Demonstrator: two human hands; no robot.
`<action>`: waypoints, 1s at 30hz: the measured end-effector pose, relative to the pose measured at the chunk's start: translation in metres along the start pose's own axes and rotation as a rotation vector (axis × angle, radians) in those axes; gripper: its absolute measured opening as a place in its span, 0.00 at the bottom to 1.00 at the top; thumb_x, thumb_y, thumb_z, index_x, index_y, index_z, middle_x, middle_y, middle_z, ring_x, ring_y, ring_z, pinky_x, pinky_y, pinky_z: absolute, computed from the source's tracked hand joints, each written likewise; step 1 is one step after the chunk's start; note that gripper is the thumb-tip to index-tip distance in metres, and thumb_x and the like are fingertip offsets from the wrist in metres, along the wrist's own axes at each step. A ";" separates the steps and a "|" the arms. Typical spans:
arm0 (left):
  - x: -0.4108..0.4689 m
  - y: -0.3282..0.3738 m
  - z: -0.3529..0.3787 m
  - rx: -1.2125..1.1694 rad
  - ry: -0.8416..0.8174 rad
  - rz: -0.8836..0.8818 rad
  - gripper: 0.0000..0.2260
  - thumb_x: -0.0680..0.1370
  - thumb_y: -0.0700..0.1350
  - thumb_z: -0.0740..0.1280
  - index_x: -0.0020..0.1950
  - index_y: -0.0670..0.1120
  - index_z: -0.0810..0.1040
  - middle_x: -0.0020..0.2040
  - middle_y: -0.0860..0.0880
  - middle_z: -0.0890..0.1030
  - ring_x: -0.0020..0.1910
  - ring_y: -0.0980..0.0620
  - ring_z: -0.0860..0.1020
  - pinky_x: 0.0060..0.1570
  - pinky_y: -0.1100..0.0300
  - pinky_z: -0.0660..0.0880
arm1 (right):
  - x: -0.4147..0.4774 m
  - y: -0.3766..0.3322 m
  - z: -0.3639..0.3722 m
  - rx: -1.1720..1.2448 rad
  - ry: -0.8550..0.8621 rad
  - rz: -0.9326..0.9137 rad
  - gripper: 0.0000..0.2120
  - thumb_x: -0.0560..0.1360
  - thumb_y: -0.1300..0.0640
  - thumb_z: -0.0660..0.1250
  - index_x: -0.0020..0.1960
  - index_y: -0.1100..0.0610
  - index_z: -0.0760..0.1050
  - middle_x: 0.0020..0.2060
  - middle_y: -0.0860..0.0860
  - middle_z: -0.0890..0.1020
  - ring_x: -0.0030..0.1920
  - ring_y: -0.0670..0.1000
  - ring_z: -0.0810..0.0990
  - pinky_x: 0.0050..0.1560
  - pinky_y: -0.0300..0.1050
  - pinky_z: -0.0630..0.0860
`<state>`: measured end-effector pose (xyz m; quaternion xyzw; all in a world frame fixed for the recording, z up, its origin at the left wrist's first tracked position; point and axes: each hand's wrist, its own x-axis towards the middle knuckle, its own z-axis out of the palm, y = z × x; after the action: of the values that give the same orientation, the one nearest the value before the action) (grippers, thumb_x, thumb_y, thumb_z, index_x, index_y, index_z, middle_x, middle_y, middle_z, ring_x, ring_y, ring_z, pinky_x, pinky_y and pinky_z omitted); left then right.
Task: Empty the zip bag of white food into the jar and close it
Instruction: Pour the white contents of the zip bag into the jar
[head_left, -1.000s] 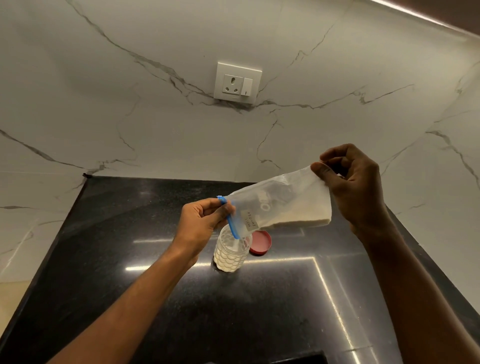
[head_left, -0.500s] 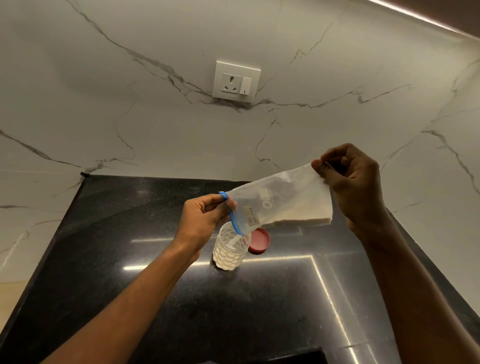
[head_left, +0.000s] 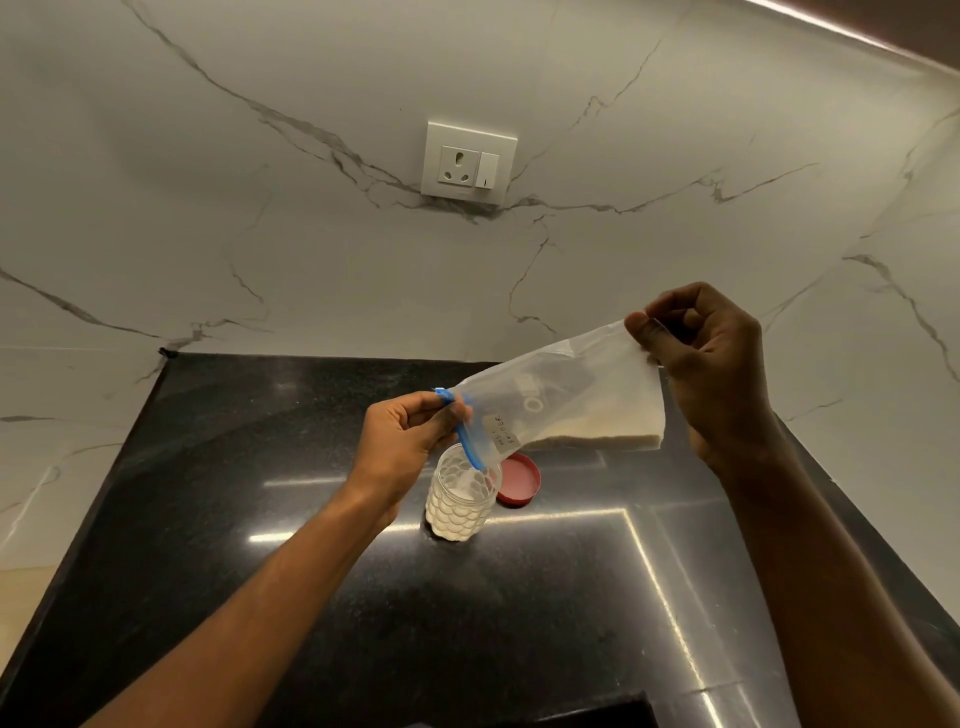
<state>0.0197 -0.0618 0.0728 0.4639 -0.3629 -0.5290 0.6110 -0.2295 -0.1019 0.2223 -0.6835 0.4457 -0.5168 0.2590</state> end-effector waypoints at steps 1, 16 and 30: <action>0.000 0.000 0.000 -0.002 0.002 -0.004 0.12 0.74 0.44 0.76 0.57 0.47 0.87 0.50 0.51 0.90 0.52 0.52 0.89 0.45 0.64 0.84 | 0.000 0.000 -0.001 -0.009 -0.007 -0.001 0.10 0.78 0.61 0.75 0.47 0.49 0.78 0.41 0.48 0.84 0.39 0.42 0.83 0.42 0.36 0.81; -0.001 -0.001 -0.004 0.005 0.020 -0.005 0.10 0.77 0.42 0.74 0.58 0.46 0.86 0.50 0.51 0.90 0.51 0.53 0.89 0.45 0.64 0.84 | -0.001 0.002 0.000 -0.031 -0.002 -0.005 0.09 0.77 0.60 0.76 0.46 0.47 0.79 0.41 0.50 0.84 0.41 0.46 0.83 0.43 0.38 0.82; 0.002 -0.004 -0.004 0.124 0.041 0.115 0.04 0.83 0.46 0.69 0.55 0.51 0.84 0.50 0.48 0.89 0.52 0.48 0.88 0.47 0.60 0.86 | -0.009 0.003 -0.003 -0.032 -0.009 0.039 0.09 0.77 0.60 0.76 0.46 0.48 0.79 0.38 0.46 0.85 0.38 0.40 0.84 0.38 0.33 0.80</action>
<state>0.0224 -0.0635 0.0675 0.4900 -0.4085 -0.4597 0.6178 -0.2336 -0.0955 0.2167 -0.6811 0.4660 -0.5014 0.2601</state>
